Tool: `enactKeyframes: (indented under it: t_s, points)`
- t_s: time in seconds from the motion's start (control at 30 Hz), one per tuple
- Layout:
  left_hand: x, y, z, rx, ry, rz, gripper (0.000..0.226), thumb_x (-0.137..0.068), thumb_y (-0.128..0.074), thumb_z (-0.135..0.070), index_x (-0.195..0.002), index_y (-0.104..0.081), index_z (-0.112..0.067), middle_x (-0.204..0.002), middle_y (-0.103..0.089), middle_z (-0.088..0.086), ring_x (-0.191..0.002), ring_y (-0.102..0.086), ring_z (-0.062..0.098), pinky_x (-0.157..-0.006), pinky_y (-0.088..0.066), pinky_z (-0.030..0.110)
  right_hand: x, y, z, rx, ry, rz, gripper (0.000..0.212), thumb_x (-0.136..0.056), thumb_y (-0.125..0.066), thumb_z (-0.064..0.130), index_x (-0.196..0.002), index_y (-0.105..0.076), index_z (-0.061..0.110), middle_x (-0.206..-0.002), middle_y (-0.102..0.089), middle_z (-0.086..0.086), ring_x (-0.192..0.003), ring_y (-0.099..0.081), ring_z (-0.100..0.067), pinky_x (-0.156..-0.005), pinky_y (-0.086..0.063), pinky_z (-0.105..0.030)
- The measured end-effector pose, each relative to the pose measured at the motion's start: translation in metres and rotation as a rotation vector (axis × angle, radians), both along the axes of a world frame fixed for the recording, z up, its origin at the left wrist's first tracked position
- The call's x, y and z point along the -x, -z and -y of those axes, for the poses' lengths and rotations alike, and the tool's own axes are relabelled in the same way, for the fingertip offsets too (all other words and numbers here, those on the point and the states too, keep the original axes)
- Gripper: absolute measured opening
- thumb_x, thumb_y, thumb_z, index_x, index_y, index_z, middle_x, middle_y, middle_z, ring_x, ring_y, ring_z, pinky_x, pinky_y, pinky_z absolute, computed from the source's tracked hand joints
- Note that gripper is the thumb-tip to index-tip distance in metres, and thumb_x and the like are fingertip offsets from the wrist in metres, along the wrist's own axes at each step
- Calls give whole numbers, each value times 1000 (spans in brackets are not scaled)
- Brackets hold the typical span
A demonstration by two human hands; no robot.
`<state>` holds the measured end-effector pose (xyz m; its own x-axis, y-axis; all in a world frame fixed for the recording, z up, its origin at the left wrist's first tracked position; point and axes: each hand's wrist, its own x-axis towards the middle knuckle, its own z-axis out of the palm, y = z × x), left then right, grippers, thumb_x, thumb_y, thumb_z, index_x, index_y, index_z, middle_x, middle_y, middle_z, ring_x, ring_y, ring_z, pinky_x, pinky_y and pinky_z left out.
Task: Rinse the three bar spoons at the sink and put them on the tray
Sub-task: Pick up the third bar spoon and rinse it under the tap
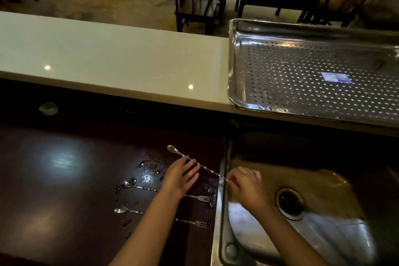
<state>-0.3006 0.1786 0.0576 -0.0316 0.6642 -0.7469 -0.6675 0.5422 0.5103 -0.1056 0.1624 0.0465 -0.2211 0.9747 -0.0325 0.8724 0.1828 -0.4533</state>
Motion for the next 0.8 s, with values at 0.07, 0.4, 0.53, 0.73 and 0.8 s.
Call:
enactKeyframes:
  t_s: [0.07, 0.4, 0.53, 0.73, 0.8]
  points:
    - [-20, -5, 1, -33, 46, -41, 13, -95, -47, -18, -94, -59, -12, -101, -63, 7, -87, -63, 21, -70, -49, 30, -23, -6, 5, 3, 35, -11, 5, -86, -58, 20, -84, -61, 23, -88, -61, 7, -92, -55, -14, -82, -20, -25]
    - [-164, -22, 22, -109, 101, -112, 13, -93, -48, -9, -84, -56, -7, -85, -63, 11, -55, -69, 14, -52, -54, 17, -182, -42, 40, 195, 301, -332, 28, -80, -67, 11, -63, -59, 32, -66, -63, 15, -70, -61, -8, -77, -44, -29]
    - [-227, -21, 37, -111, 107, -99, 10, -92, -51, -8, -85, -57, -6, -92, -64, 14, -77, -65, 22, -55, -56, 19, -258, -52, 62, 246, 516, -714, 22, -80, -63, -4, -71, -68, 15, -72, -66, 0, -70, -59, -14, -61, -46, -12]
    - [-315, -20, 56, -144, 149, -62, 12, -93, -50, -10, -91, -58, -3, -98, -66, 17, -82, -68, 21, -64, -57, 21, -323, -46, 86, 182, 931, -1227, 14, -93, -45, 1, -93, -58, 1, -76, -60, -12, -55, -62, -11, -53, -50, -14]
    - [-338, -22, 58, -157, 154, -82, 13, -94, -49, -11, -90, -59, -3, -94, -66, 16, -77, -69, 18, -65, -57, 21, -339, -45, 88, 190, 984, -1295, 16, -96, -39, 5, -100, -54, 1, -78, -59, -11, -62, -59, -17, -56, -50, -19]
